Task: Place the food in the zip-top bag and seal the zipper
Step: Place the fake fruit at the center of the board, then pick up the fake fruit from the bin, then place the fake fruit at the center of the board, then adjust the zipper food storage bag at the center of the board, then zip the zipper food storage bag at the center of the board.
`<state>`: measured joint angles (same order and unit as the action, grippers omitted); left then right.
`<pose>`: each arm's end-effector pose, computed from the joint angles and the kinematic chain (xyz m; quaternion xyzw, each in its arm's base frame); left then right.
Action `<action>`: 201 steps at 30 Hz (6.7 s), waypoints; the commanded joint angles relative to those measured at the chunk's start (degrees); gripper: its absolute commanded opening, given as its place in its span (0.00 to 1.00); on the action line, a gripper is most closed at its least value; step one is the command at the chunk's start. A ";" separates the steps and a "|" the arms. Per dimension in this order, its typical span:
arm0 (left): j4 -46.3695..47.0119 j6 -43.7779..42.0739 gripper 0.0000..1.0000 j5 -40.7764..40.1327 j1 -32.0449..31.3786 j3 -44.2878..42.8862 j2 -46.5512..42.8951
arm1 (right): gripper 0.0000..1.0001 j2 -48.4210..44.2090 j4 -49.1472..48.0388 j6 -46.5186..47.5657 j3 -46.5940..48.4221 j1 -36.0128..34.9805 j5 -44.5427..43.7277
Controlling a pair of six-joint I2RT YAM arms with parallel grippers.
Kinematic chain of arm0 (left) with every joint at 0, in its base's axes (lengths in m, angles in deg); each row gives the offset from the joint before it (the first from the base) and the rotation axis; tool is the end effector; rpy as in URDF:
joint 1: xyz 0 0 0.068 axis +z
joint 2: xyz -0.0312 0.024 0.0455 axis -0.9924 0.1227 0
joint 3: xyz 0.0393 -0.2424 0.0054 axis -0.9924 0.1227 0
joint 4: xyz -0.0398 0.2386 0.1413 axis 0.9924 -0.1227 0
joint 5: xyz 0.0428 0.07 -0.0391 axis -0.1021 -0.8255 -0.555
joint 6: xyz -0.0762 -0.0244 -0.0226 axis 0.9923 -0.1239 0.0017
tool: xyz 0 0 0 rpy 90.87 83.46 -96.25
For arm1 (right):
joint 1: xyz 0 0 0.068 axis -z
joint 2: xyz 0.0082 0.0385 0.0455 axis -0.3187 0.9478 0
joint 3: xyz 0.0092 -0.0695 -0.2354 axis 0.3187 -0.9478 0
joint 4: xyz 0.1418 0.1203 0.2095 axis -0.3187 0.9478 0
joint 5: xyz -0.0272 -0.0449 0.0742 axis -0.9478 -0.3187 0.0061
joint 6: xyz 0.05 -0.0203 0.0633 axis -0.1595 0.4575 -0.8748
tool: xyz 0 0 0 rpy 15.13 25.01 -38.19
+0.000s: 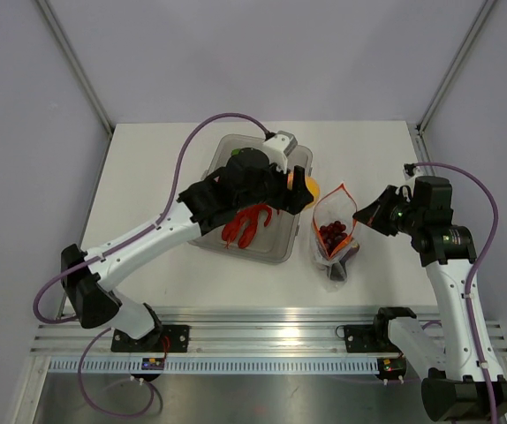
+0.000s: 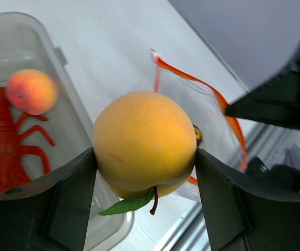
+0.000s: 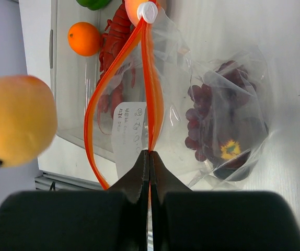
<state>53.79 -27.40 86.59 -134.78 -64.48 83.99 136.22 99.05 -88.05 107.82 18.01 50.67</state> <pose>0.2519 -0.3137 0.3493 0.1953 0.8055 -0.3180 0.4602 0.2300 0.0292 0.3082 0.1286 0.8765 0.2703 0.3771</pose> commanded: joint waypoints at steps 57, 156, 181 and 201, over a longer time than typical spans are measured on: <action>-13.28 6.57 0.94 0.04 15.53 -39.72 47.77 | 0.00 -0.10 -0.82 -0.40 0.94 -0.12 0.63; -3.36 5.15 0.24 27.81 -1.34 -15.55 21.14 | 0.00 11.84 -4.33 4.87 10.69 -0.12 4.14; 5.17 8.85 0.23 28.86 21.25 2.37 2.86 | 0.99 23.25 9.02 17.26 26.42 -14.70 -14.63; 8.16 9.65 0.23 31.68 21.51 5.28 6.19 | 0.06 31.55 7.90 14.54 28.28 -24.65 -27.15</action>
<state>58.84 -18.03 116.29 -113.60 -59.83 89.60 170.97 111.51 -72.37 136.39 -6.23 22.54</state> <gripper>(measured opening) 0.227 0.120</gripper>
